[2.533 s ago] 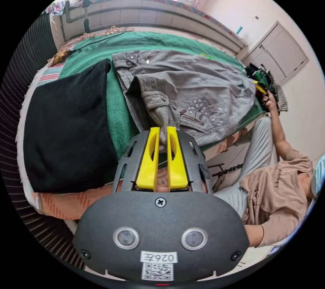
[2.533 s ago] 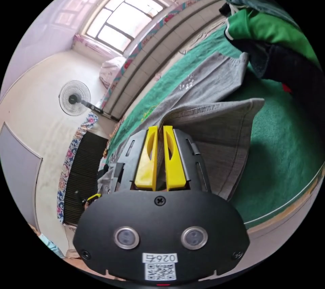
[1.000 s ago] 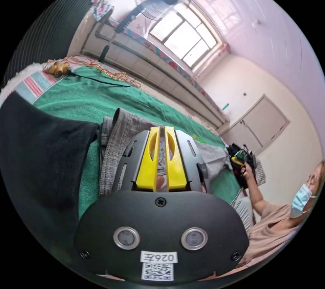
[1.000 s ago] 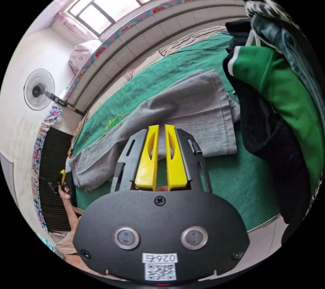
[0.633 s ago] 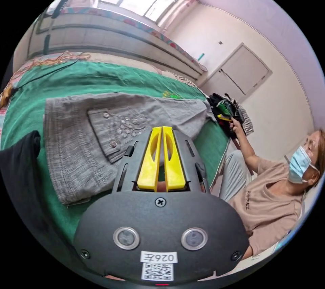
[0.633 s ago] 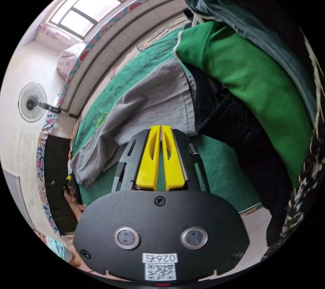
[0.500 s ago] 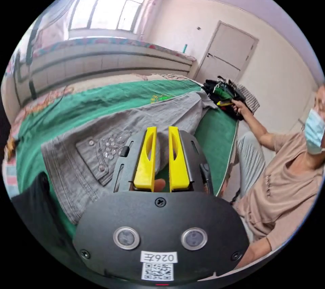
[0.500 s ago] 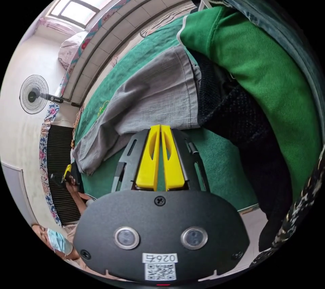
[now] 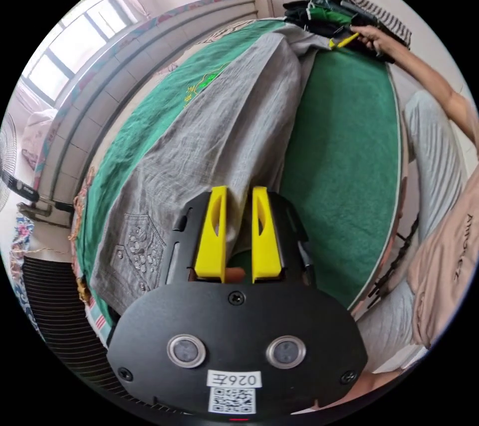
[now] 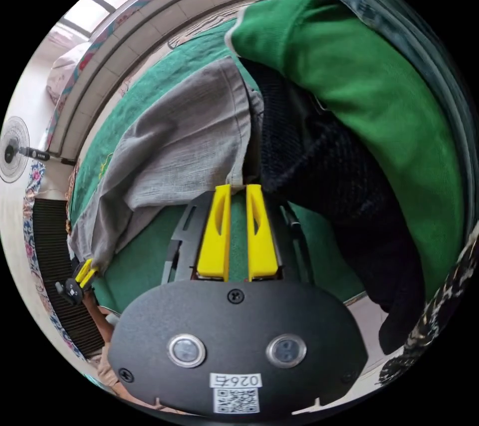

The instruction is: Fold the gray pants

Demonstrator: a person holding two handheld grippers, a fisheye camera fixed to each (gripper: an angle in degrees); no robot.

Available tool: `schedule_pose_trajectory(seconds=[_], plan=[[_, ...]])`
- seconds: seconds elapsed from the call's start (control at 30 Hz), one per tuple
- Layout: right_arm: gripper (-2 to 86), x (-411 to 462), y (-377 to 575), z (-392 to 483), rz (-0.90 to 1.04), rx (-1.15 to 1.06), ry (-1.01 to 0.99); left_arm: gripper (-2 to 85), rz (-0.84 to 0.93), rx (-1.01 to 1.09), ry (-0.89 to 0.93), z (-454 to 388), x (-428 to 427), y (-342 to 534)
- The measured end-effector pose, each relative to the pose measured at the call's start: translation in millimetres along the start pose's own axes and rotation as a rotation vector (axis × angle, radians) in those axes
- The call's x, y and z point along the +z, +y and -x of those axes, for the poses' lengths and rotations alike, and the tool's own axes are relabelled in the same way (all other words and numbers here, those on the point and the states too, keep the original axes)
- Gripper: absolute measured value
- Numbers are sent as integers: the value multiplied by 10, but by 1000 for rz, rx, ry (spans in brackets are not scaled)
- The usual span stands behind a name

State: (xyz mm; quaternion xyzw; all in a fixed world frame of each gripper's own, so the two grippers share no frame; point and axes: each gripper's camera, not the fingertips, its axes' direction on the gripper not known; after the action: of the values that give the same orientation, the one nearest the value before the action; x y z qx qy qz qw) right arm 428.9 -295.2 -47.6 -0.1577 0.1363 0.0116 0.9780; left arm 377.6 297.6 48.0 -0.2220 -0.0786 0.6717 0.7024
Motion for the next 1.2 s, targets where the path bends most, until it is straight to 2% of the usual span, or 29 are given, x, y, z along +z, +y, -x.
schedule_pose_trajectory(seconds=[0.07,0.2,0.27,0.33,0.4,0.47,0.53,0.6,0.73,0.83,0.93,0.97,1.0,1.1,1.2], plan=[[-5,-68,-4,-194,-51,-40,32,30,-20,-20,41,62,-44,0],[-10,-776,180,-722,-308,-97,79,24,-104,-110,195,328,-76,129],[-7,-945,269,-1051,-414,-90,207,35,-130,-135,261,432,-21,182],[16,-517,24,-1639,-238,-81,411,65,-141,-166,308,540,54,226],[37,-132,25,-2062,-112,-121,497,105,-133,-215,356,700,124,279],[32,-54,352,-2384,-174,-134,544,122,-151,-234,379,811,85,331],[23,-53,952,-2737,-324,-137,605,130,-201,-259,375,920,-31,421],[8,17,1373,-2915,-386,-188,585,128,-304,-319,325,1073,-232,615],[-8,396,2241,-3006,-397,-429,404,118,-332,-407,160,1322,-337,858],[-9,785,2869,-2876,-338,-636,195,114,-229,-479,17,1588,-157,953],[-9,1330,3521,-2733,-216,-828,-73,92,-3,-540,-84,1865,313,1082],[-9,1467,3627,-2720,-187,-857,-113,42,105,-502,-100,1969,545,1149],[-9,1804,3801,-2716,-123,-908,-146,12,49,-521,-36,2089,579,1286],[-9,2741,3979,-3007,51,-867,65,-4,-29,-683,116,2398,469,1651],[-9,2650,4755,-3454,-48,-917,92,-7,56,-663,50,2449,242,1902]])
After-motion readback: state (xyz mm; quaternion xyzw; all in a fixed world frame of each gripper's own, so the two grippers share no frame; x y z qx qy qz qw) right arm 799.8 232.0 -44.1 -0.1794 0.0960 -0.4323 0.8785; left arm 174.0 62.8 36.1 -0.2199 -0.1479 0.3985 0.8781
